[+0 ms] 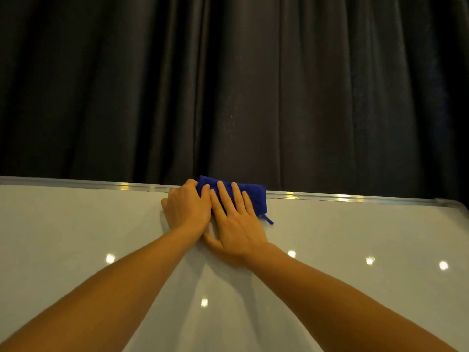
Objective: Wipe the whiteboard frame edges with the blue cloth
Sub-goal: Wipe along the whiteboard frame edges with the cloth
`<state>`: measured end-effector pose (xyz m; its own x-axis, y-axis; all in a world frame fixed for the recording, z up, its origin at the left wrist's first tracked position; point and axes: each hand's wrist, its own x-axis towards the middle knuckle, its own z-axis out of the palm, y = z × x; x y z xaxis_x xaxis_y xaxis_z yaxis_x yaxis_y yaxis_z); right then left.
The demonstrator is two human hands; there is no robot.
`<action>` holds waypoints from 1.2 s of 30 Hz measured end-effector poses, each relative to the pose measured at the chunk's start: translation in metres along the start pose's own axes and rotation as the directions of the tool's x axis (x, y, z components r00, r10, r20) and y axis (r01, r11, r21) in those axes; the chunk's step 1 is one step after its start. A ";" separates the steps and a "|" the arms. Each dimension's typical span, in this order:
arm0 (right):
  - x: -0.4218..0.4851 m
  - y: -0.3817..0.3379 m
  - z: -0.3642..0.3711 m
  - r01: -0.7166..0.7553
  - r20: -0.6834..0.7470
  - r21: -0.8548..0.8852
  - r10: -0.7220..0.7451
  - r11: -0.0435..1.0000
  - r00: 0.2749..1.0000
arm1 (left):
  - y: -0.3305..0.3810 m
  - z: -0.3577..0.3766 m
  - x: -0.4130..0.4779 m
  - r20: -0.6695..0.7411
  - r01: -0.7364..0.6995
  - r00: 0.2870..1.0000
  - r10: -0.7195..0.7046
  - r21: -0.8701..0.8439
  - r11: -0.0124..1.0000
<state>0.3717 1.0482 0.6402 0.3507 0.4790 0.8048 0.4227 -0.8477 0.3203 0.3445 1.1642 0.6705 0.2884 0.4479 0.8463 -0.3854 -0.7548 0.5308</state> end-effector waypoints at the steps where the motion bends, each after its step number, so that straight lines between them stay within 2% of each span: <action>1: -0.002 0.009 0.002 0.018 0.007 -0.033 -0.018 0.999 1.000 | -0.002 0.004 -0.002 -0.001 -0.031 1.000 0.031 0.011 0.999; 3: -0.009 0.031 0.001 0.054 0.005 -0.079 -0.054 0.995 0.999 | -0.008 0.010 -0.009 0.020 -0.121 0.993 0.120 0.081 0.989; 6: -0.027 0.079 -0.004 0.034 -0.021 -0.153 -0.037 0.988 0.999 | -0.021 0.017 -0.024 0.161 -0.290 0.955 0.249 0.329 0.899; 8: -0.036 0.104 -0.008 -0.057 -0.002 -0.181 0.057 0.982 0.998 | -0.029 0.024 -0.035 0.282 -0.352 0.926 0.252 0.401 0.846; 10: -0.032 0.104 -0.005 -0.184 0.002 -0.149 0.186 0.972 0.983 | -0.033 0.032 -0.044 0.359 -0.356 0.910 0.208 0.418 0.836; 13: -0.008 0.071 0.006 -0.283 -0.001 0.043 0.283 0.958 0.959 | -0.035 0.039 -0.050 0.358 -0.324 0.919 0.167 0.440 0.838; 16: -0.004 0.052 0.012 -0.171 -0.024 0.059 0.173 0.983 0.985 | -0.042 0.037 -0.046 0.355 -0.328 0.920 0.168 0.458 0.827; 19: -0.026 0.090 0.004 -0.111 -0.026 -0.028 0.110 0.993 0.994 | -0.048 0.036 -0.043 0.354 -0.336 0.918 0.180 0.451 0.827; 20: -0.038 0.111 -0.001 -0.149 -0.039 -0.059 0.147 0.987 0.988 | -0.049 0.037 -0.042 0.357 -0.342 0.915 0.188 0.440 0.831; 22: -0.064 0.157 -0.014 -0.324 -0.050 -0.090 0.321 0.942 0.946 | -0.045 0.038 -0.044 0.374 -0.350 0.908 0.187 0.433 0.831; 24: -0.076 0.183 -0.025 -0.541 -0.021 -0.044 0.541 0.840 0.841 | -0.033 0.043 -0.049 0.382 -0.326 0.912 0.151 0.448 0.832; 25: -0.070 0.182 -0.025 -0.608 -0.006 -0.001 0.608 0.794 0.794 | -0.027 0.046 -0.052 0.372 -0.297 0.920 0.121 0.462 0.836; 26: -0.060 0.173 -0.022 -0.630 0.000 0.033 0.630 0.776 0.776 | -0.019 0.050 -0.053 0.358 -0.261 0.930 0.086 0.477 0.839; 28: -0.041 0.141 -0.011 -0.545 -0.015 0.050 0.547 0.837 0.837 | -0.003 0.057 -0.057 0.327 -0.166 0.945 -0.010 0.505 0.847; 31: -0.038 0.105 0.003 -0.269 0.001 0.026 0.269 0.963 0.963 | 0.011 0.064 -0.056 0.282 -0.050 0.951 -0.128 0.548 0.835; 34: -0.056 0.136 -0.010 -0.088 0.064 -0.036 0.090 0.995 0.994 | 0.012 0.066 -0.057 0.262 -0.040 0.956 -0.131 0.561 0.827; 36: -0.076 0.185 -0.025 -0.130 0.064 -0.092 0.136 0.987 0.989 | 0.011 0.067 -0.060 0.274 -0.076 0.958 -0.083 0.524 0.848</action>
<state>0.4025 0.8495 0.6509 0.4581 0.3724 0.8071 0.2952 -0.9202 0.2571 0.3815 1.0970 0.6224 0.5489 0.3606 0.7541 0.1101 -0.9255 0.3624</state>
